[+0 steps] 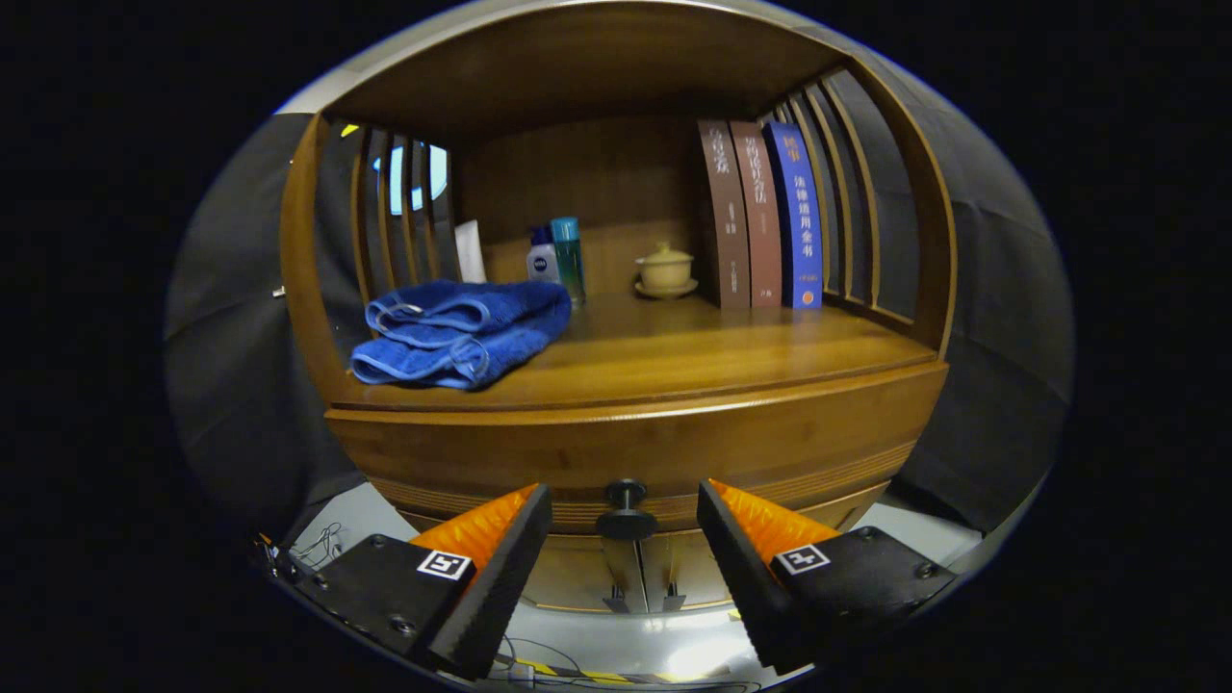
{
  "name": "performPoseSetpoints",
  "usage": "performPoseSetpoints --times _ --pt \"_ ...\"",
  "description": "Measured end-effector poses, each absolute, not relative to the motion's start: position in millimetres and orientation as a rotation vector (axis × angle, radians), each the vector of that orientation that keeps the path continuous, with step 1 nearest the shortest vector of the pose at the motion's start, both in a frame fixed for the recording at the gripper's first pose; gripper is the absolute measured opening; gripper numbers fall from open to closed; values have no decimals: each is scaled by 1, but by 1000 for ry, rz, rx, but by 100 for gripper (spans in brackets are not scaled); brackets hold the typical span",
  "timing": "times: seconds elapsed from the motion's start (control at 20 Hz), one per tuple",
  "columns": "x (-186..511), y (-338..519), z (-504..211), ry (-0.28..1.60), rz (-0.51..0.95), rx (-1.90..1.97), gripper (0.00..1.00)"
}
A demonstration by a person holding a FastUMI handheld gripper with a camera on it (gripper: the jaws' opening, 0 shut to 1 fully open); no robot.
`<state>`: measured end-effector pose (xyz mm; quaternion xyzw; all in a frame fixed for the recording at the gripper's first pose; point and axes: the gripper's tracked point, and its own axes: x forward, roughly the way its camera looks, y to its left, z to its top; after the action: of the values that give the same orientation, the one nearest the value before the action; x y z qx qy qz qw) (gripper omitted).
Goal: Pull open the drawer, take out the items inside it, and place them on the countertop above the cabinet.
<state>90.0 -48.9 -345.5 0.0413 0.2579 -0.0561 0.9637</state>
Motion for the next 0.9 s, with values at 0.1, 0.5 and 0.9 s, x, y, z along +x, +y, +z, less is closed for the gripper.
performPoseSetpoints --times 0.1,0.5,0.9 --pt "94 -49 -363 559 -115 87 95" --pt "107 -51 -389 628 -133 -10 49" --pt "102 -51 -387 646 -141 13 35"
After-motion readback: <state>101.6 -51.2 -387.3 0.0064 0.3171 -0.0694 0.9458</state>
